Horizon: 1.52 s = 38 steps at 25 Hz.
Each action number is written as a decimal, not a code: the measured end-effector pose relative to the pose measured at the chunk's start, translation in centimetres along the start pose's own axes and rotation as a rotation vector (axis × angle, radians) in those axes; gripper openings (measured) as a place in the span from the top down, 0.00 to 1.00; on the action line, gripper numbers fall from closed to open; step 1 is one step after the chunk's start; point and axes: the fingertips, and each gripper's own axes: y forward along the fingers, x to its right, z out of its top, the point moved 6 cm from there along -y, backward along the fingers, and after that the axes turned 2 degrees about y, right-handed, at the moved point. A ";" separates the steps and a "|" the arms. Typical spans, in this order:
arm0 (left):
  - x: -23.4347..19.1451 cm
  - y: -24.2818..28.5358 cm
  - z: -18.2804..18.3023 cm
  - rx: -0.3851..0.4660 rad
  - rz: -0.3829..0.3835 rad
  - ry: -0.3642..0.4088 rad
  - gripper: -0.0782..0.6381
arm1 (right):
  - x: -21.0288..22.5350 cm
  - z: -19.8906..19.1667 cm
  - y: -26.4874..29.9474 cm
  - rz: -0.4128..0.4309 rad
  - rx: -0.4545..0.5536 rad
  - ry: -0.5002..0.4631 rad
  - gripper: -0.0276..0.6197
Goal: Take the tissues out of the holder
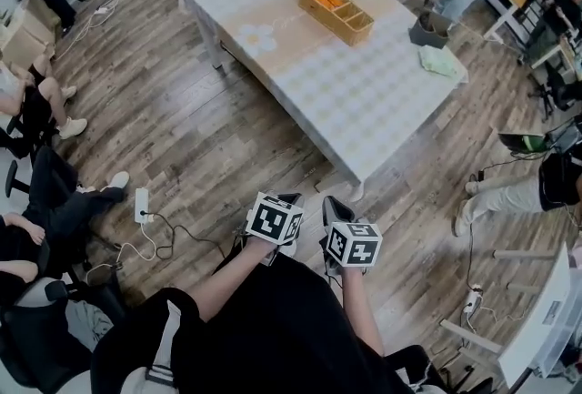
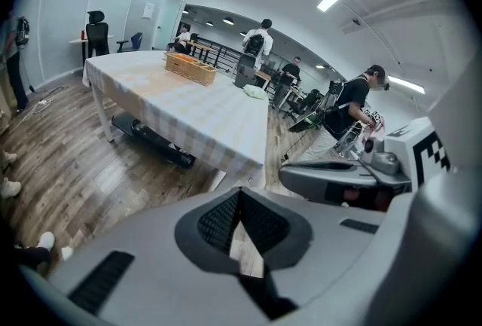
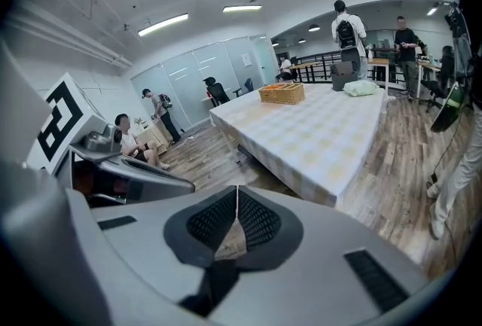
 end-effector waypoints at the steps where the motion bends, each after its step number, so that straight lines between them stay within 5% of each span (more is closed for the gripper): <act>1: -0.5 -0.1 0.2 0.002 0.002 -0.006 0.89 | -0.3 0.3 0.4 0.005 -0.004 -0.006 0.93; 38: -9.4 3.2 13.0 0.016 -0.039 -0.027 0.89 | 0.6 12.4 10.1 0.047 -0.030 -0.040 0.93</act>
